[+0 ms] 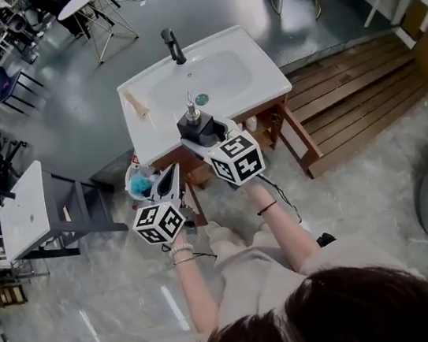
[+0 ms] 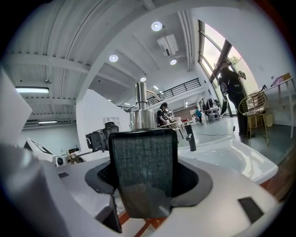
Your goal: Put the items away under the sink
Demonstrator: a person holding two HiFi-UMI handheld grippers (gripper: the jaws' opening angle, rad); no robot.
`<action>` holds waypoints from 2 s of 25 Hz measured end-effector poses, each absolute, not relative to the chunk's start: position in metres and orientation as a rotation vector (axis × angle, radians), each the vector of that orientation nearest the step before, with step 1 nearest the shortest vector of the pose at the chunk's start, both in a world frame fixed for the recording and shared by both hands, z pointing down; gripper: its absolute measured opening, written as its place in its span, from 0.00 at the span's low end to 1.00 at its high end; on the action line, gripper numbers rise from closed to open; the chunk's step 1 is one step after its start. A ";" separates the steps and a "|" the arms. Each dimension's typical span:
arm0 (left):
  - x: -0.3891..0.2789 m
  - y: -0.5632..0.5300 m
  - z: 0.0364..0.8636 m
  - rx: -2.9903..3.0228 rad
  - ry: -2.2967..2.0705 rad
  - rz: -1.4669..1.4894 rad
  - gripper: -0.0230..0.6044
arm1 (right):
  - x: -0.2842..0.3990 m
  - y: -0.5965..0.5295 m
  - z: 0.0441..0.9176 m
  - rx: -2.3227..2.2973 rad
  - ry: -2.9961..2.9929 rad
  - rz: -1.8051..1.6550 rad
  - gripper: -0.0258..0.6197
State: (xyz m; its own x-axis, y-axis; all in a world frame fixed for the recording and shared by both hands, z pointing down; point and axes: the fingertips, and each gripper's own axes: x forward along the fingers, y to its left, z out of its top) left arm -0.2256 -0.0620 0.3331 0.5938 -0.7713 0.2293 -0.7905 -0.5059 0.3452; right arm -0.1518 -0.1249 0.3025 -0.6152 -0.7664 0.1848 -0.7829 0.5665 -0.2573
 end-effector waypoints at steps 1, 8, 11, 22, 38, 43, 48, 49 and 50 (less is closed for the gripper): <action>-0.219 -0.060 0.332 2.414 -1.251 0.059 0.04 | -0.147 -0.122 0.301 1.344 -2.738 0.481 0.54; -0.183 -0.044 0.330 2.419 -1.265 0.052 0.04 | -0.115 -0.102 0.297 1.322 -2.748 0.462 0.54; -0.170 -0.038 0.333 2.423 -1.257 0.066 0.04 | -0.103 -0.095 0.302 1.325 -2.740 0.480 0.54; -0.145 -0.039 0.338 2.456 -1.217 0.076 0.04 | -0.085 -0.084 0.313 1.378 -2.697 0.514 0.54; -0.134 -0.057 0.385 2.481 -1.075 0.148 0.04 | -0.077 -0.105 0.346 1.445 -2.623 0.500 0.54; -0.131 -0.065 0.409 2.512 -1.012 0.182 0.04 | -0.076 -0.111 0.367 1.466 -2.615 0.492 0.54; -0.122 -0.061 0.435 2.523 -0.966 0.183 0.04 | -0.068 -0.103 0.396 1.459 -2.599 0.470 0.54; -0.120 -0.061 0.441 2.522 -0.967 0.186 0.04 | -0.067 -0.104 0.402 1.453 -2.598 0.470 0.54; -0.120 -0.061 0.447 2.519 -0.969 0.193 0.04 | -0.066 -0.103 0.409 1.443 -2.599 0.471 0.54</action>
